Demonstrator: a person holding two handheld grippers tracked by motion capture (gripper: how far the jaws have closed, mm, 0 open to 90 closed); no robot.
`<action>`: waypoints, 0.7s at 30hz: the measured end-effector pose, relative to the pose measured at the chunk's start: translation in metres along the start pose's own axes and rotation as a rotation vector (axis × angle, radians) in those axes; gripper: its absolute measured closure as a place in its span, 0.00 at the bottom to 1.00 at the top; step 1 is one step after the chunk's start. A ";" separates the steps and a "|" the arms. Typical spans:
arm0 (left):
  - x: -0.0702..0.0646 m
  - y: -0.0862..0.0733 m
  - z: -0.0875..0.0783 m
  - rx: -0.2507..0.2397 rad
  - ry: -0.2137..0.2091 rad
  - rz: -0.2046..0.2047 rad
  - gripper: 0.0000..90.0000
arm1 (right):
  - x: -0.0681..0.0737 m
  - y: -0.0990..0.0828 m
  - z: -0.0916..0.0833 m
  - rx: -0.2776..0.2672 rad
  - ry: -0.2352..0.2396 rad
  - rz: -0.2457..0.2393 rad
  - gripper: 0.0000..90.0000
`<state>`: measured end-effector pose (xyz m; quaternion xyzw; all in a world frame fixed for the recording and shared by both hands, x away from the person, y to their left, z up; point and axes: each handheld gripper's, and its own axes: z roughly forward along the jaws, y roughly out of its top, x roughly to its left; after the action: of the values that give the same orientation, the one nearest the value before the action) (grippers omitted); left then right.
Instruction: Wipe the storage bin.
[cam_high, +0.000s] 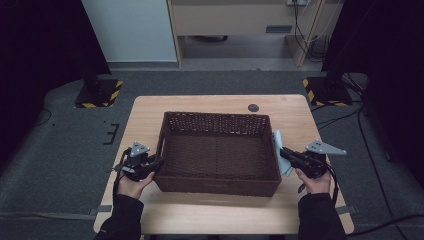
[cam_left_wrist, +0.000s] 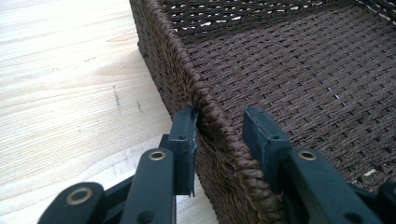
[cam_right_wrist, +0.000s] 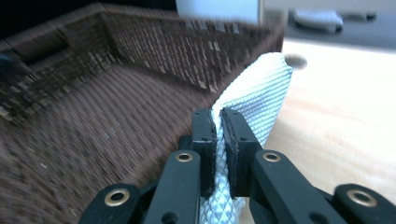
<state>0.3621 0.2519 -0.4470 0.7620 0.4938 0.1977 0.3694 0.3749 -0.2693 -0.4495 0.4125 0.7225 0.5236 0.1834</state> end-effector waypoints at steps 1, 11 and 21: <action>0.000 0.000 0.000 0.000 0.000 0.000 0.73 | 0.000 0.000 0.000 0.000 0.000 0.000 0.94; 0.001 0.003 0.003 -0.002 0.012 -0.009 0.73 | -0.005 -0.020 0.024 0.195 -0.011 -0.015 0.94; 0.006 0.008 0.009 -0.005 0.024 -0.026 0.73 | -0.002 -0.004 0.011 0.057 0.006 -0.031 0.94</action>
<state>0.3759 0.2524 -0.4472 0.7521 0.5078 0.2032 0.3677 0.3820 -0.2643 -0.4576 0.4046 0.7442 0.5010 0.1773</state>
